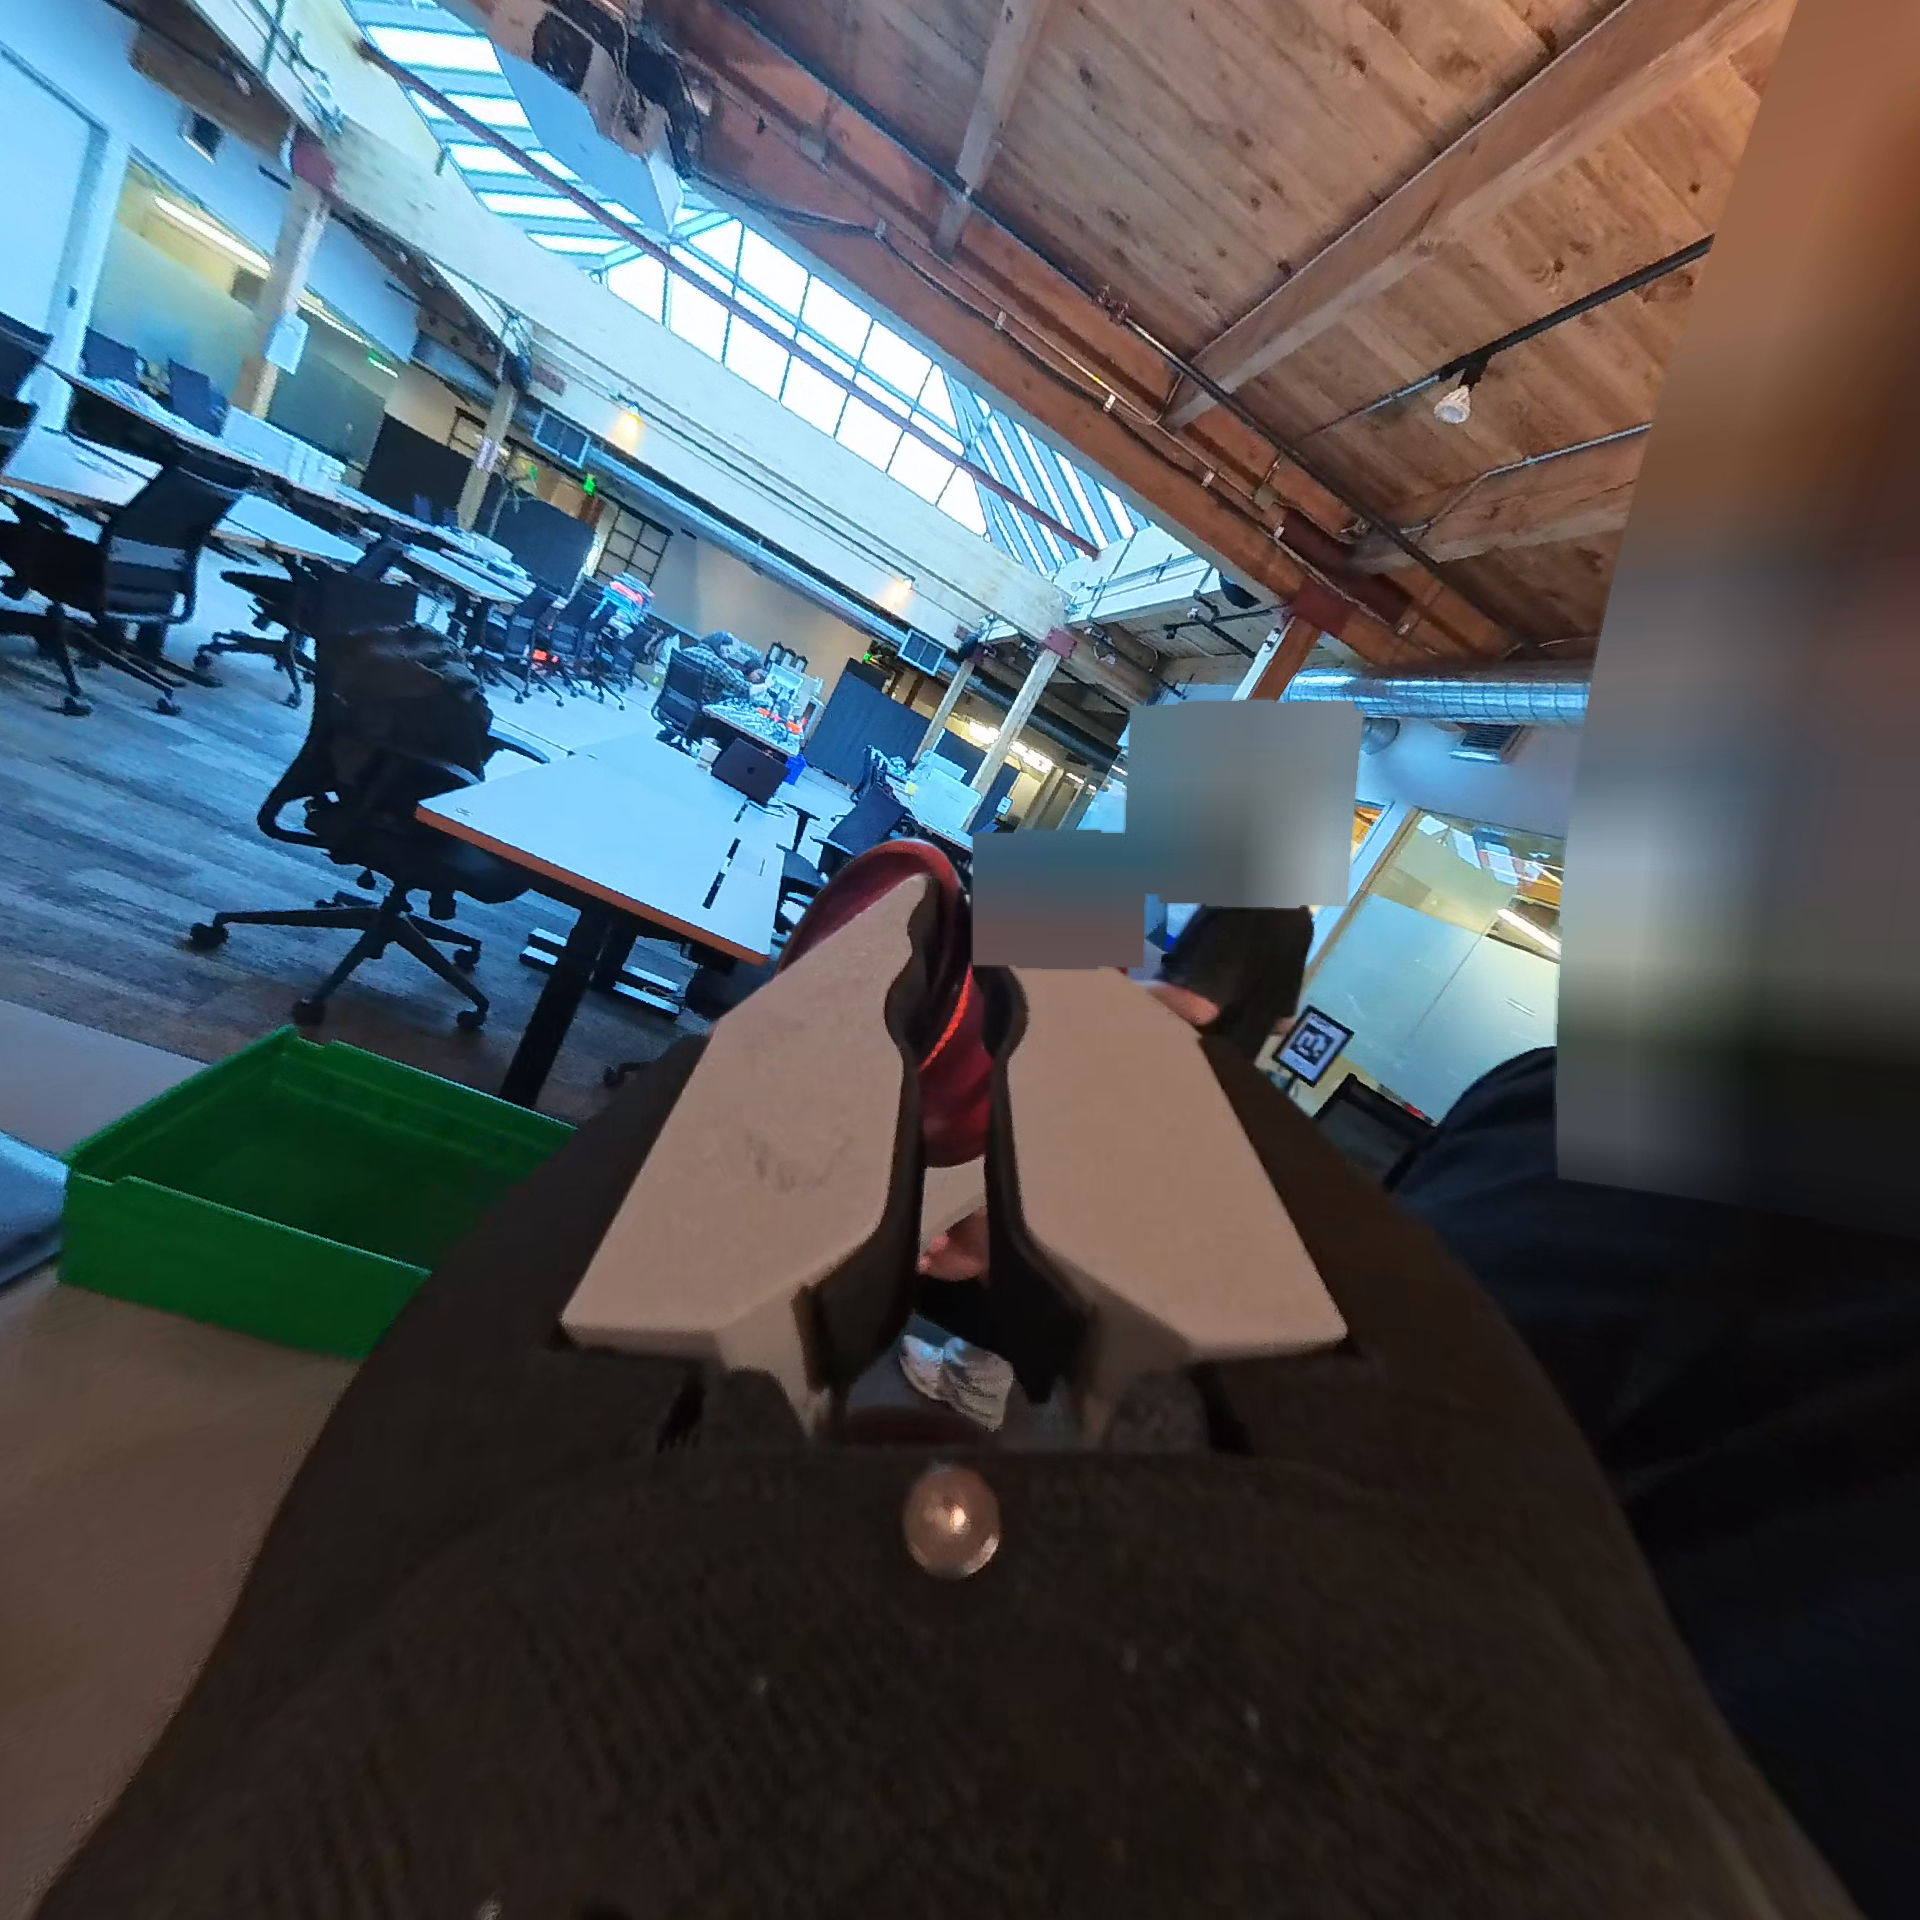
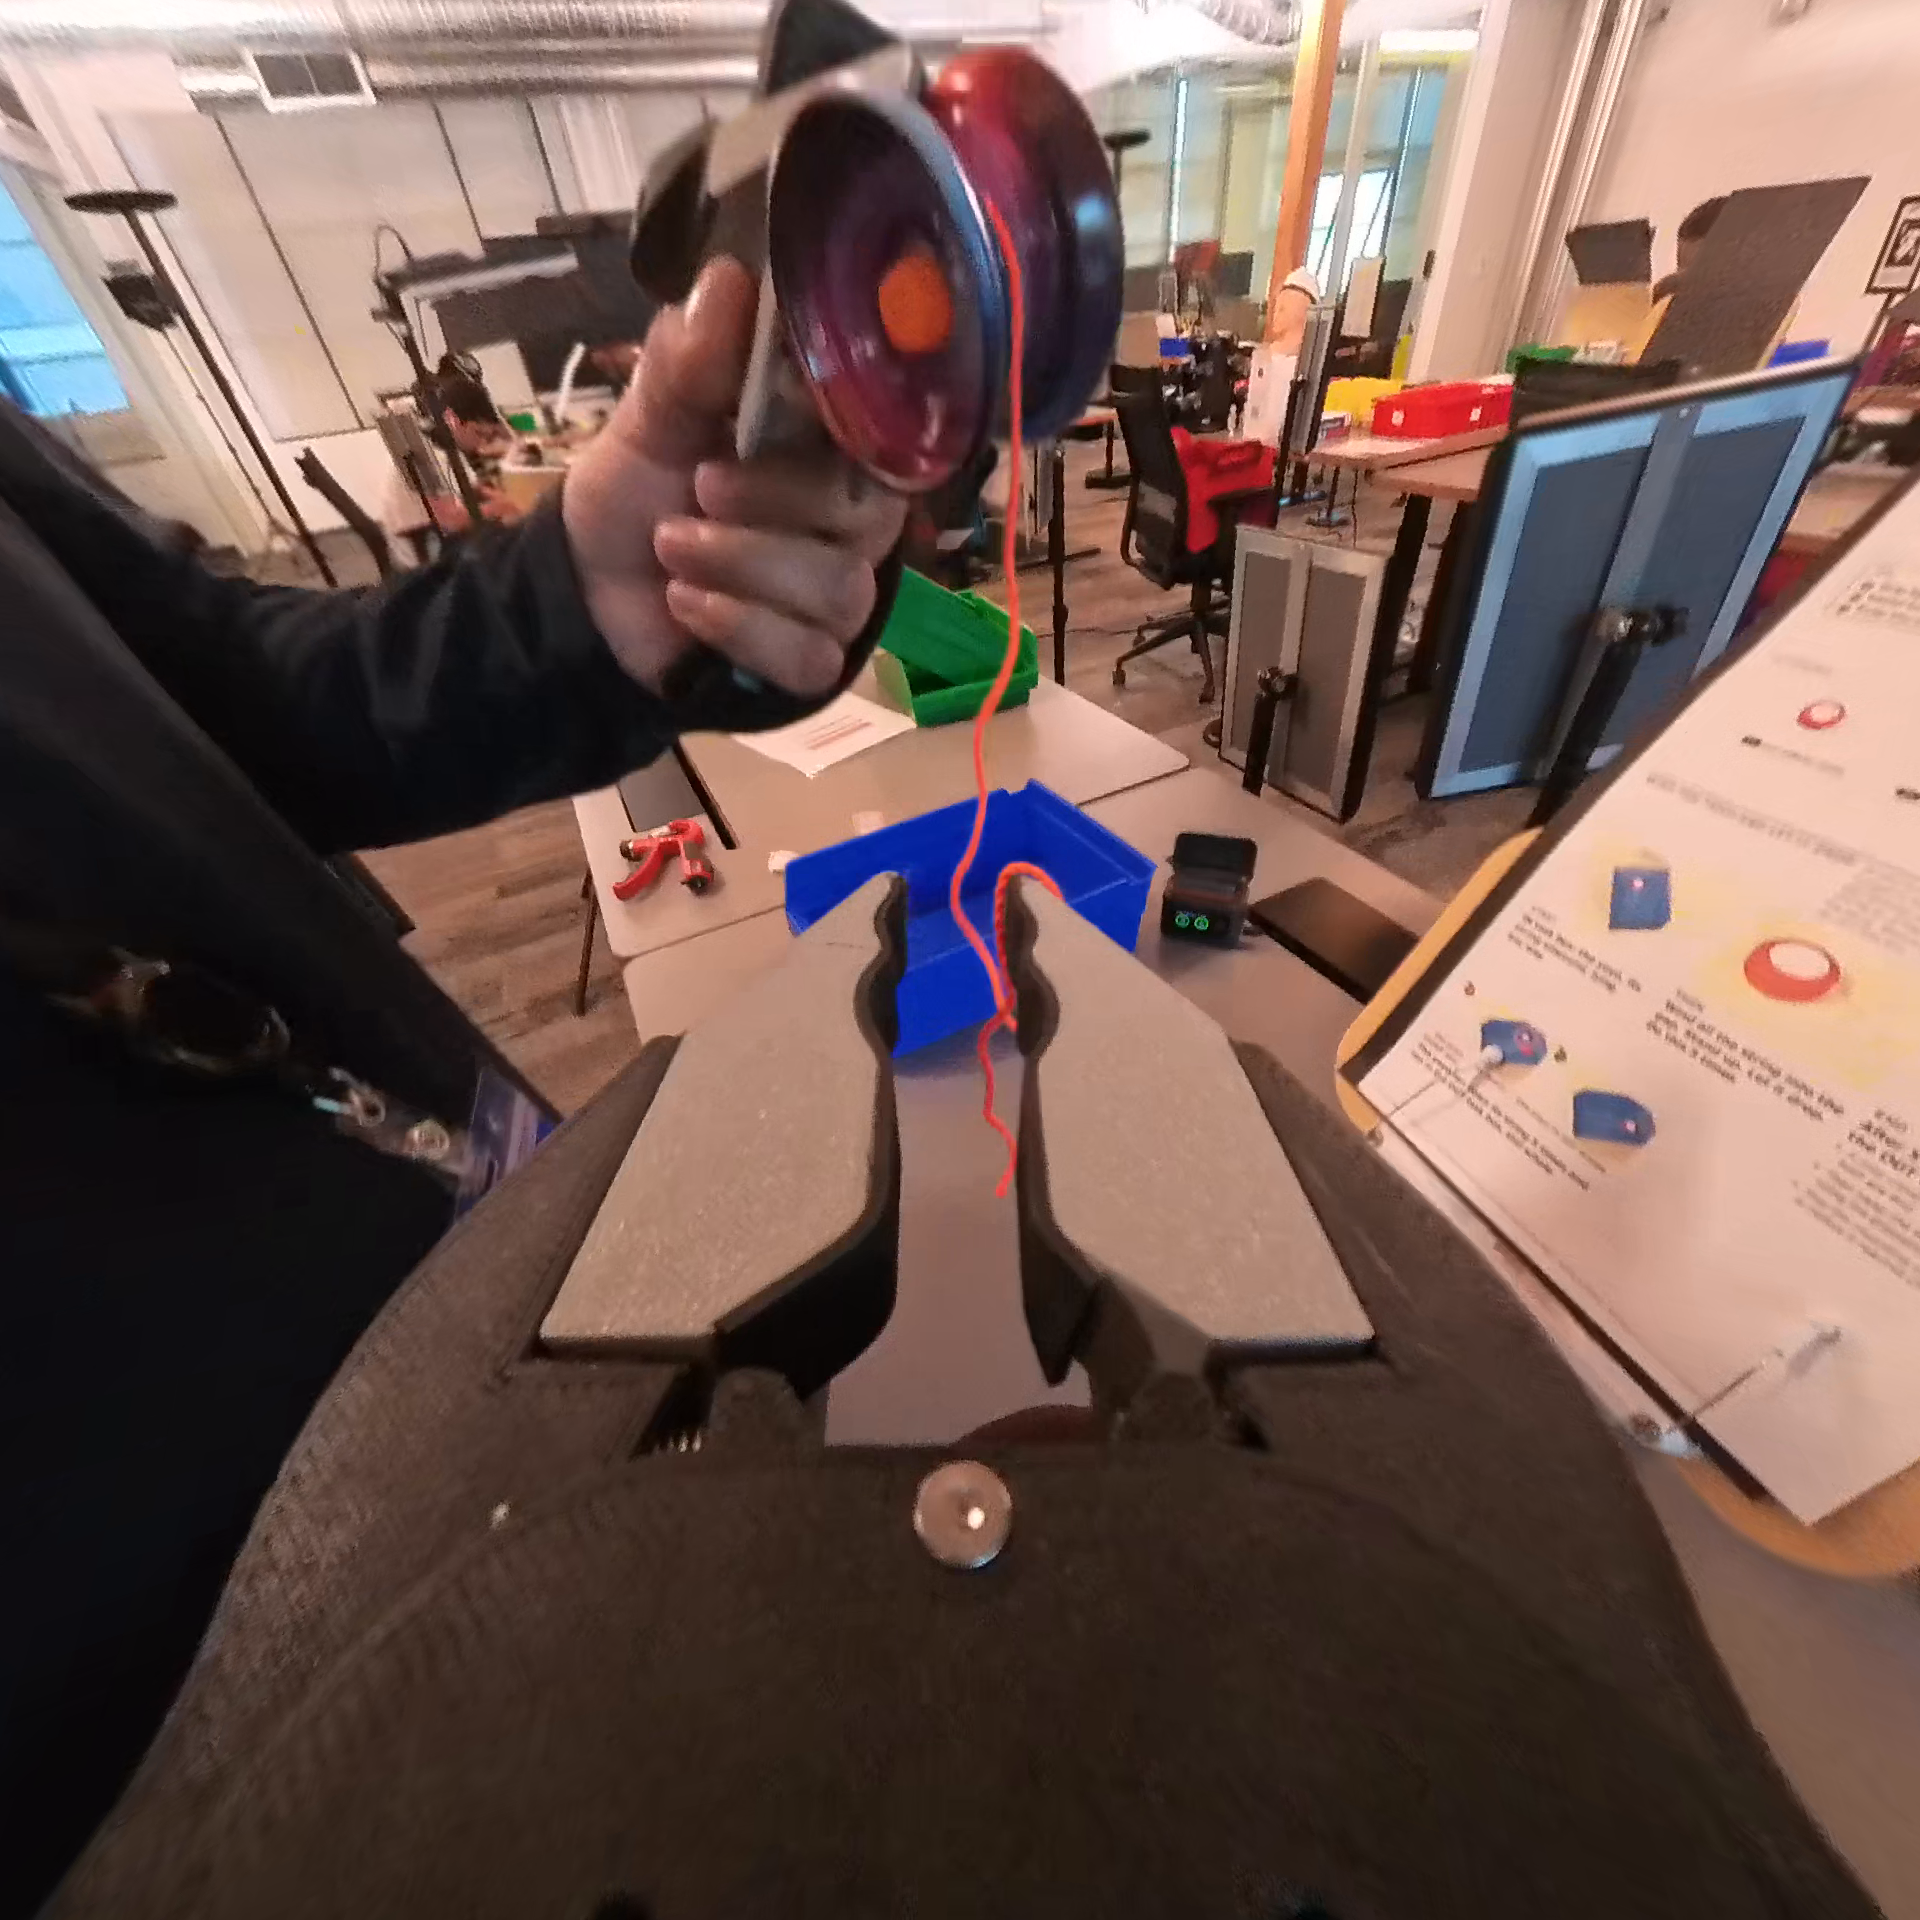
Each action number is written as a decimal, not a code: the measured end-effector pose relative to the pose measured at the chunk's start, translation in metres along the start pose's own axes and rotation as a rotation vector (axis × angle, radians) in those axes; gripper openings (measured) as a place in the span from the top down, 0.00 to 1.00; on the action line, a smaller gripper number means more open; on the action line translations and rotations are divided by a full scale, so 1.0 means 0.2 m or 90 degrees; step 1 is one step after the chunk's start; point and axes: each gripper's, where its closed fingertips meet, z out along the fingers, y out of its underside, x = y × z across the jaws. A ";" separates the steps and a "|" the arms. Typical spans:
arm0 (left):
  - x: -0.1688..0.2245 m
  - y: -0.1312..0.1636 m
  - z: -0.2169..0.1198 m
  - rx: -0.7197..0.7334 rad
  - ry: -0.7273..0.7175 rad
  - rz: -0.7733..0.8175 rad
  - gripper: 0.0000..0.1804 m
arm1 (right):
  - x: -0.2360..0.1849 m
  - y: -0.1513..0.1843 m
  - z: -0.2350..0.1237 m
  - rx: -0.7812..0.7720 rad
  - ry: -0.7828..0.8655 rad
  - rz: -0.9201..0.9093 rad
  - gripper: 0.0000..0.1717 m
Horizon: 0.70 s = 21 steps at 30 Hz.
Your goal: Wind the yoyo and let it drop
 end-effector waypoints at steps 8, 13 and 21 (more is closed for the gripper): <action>0.06 0.03 0.03 -0.013 0.014 0.003 0.99 | -0.04 -0.13 0.12 0.022 -0.002 -0.015 0.92; 0.08 0.03 0.02 -0.011 0.014 0.004 0.99 | -0.02 -0.10 0.15 0.007 0.009 -0.025 0.99; 0.09 0.01 0.00 -0.001 0.007 0.012 0.99 | -0.04 -0.09 0.13 0.007 -0.003 -0.026 1.00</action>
